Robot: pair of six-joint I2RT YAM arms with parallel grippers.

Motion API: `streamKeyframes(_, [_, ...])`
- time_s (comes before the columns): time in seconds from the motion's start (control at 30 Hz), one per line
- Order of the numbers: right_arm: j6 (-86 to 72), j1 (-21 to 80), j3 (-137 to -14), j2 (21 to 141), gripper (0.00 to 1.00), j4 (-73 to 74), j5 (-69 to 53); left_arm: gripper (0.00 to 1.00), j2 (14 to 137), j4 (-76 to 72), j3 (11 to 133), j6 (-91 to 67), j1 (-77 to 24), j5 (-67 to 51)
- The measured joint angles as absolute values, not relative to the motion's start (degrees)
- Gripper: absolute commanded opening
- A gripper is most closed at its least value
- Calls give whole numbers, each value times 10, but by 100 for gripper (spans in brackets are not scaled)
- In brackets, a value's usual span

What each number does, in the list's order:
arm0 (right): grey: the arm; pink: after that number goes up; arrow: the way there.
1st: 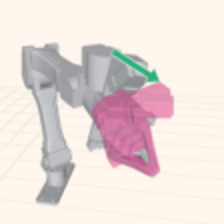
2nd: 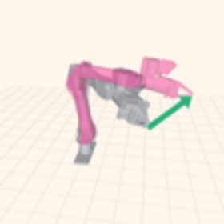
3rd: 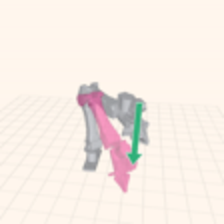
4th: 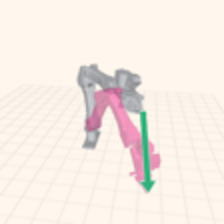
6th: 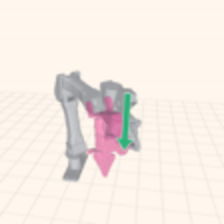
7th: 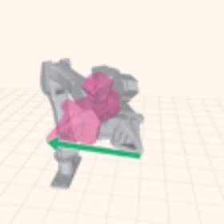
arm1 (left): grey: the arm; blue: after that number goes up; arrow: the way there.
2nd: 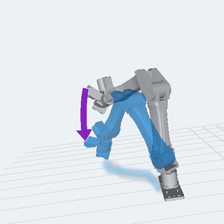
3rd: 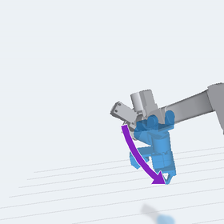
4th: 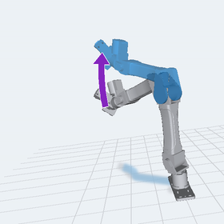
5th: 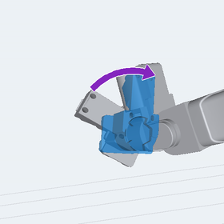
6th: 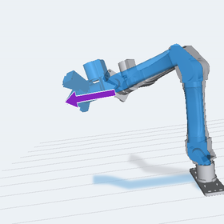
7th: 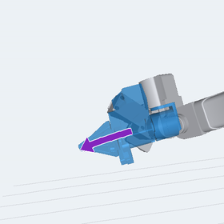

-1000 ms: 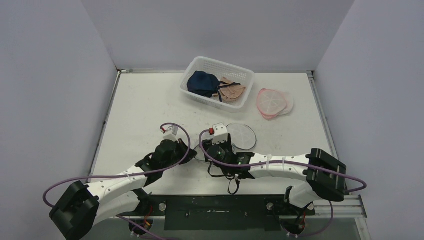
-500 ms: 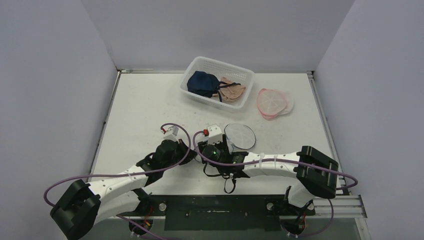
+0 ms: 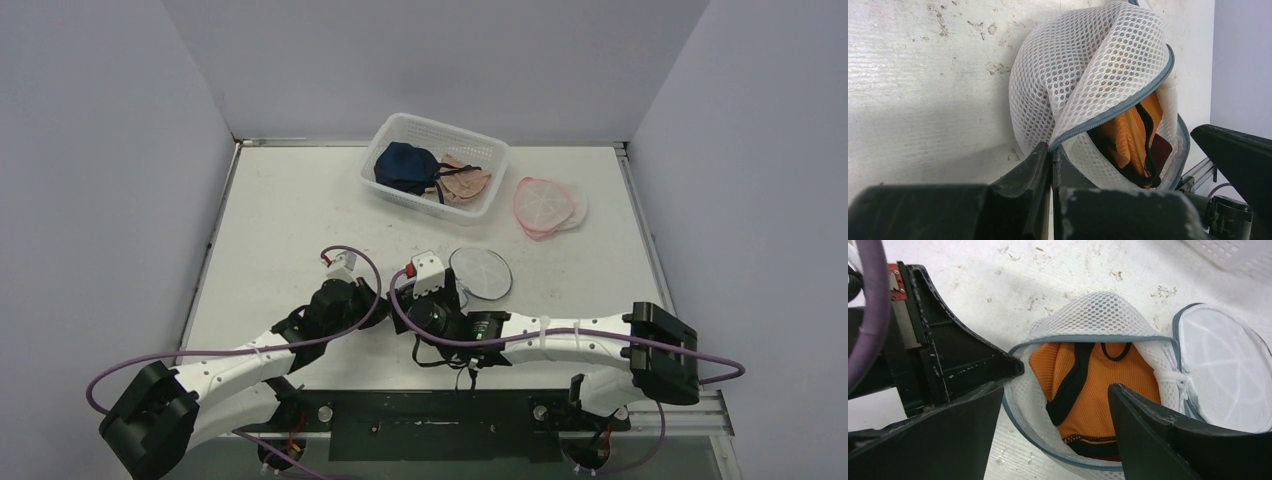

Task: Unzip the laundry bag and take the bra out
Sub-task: Pick up the bra from the laundry bag.

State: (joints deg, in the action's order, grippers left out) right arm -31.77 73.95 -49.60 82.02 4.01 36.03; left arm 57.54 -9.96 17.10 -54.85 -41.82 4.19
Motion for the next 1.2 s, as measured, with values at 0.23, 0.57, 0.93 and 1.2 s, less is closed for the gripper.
streamKeyframes(0.23, [-308, 731, -510, 825, 75, 38, 336, 0, 575, -100, 171, -548, -418, 42])
streamKeyframes(0.57, [-307, 707, -525, 880, 64, 36, 298, 0, 570, -97, 172, -548, -418, 41])
streamKeyframes(0.93, [-323, 689, -527, 891, 46, 53, 307, 0, 560, -96, 172, -548, -418, 40])
streamKeyframes(1.2, [-333, 686, -527, 891, 28, 54, 312, 0, 558, -96, 172, -548, -418, 40])
